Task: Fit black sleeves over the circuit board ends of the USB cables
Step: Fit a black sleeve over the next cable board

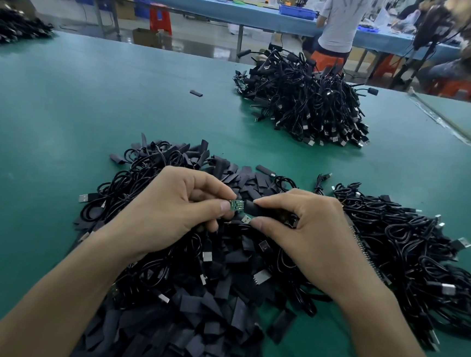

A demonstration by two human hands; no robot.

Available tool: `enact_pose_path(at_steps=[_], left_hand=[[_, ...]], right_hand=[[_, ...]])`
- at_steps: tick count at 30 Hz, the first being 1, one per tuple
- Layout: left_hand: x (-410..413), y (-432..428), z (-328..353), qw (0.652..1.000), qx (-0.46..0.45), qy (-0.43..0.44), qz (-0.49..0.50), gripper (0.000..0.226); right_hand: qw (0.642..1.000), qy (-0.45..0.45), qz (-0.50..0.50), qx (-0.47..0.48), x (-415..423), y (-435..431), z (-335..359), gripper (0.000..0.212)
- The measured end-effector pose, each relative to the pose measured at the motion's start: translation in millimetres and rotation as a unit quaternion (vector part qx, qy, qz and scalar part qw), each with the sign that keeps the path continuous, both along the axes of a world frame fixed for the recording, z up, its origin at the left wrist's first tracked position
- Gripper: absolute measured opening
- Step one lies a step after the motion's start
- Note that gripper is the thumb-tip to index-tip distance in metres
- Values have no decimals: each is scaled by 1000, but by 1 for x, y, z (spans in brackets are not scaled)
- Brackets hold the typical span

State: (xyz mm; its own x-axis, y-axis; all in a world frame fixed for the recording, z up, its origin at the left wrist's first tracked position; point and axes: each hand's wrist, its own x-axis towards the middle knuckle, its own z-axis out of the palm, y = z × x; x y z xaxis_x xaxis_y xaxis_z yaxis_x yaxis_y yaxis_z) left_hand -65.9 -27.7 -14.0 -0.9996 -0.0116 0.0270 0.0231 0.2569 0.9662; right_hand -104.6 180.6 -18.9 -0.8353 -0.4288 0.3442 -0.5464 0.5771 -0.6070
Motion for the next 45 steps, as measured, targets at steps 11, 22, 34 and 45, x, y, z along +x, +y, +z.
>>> enact_pose_path(at_steps=[11, 22, 34, 45], left_hand=[[0, 0, -1, 1000, -4, -8, -29, 17], [-1, -3, -5, 997, 10, -41, -70, 11], [-1, 0, -10, 996, 6, -26, -91, 18], [-2, -6, -7, 994, -106, 20, -25, 12]], right_hand=[[998, 2, 29, -49, -1, 0, 1, 20], [999, -12, 29, -25, -3, 3, -1, 27], [997, -7, 80, -6, -1, -1, -5, 23], [998, 43, 24, -28, -3, 1, -3, 21]])
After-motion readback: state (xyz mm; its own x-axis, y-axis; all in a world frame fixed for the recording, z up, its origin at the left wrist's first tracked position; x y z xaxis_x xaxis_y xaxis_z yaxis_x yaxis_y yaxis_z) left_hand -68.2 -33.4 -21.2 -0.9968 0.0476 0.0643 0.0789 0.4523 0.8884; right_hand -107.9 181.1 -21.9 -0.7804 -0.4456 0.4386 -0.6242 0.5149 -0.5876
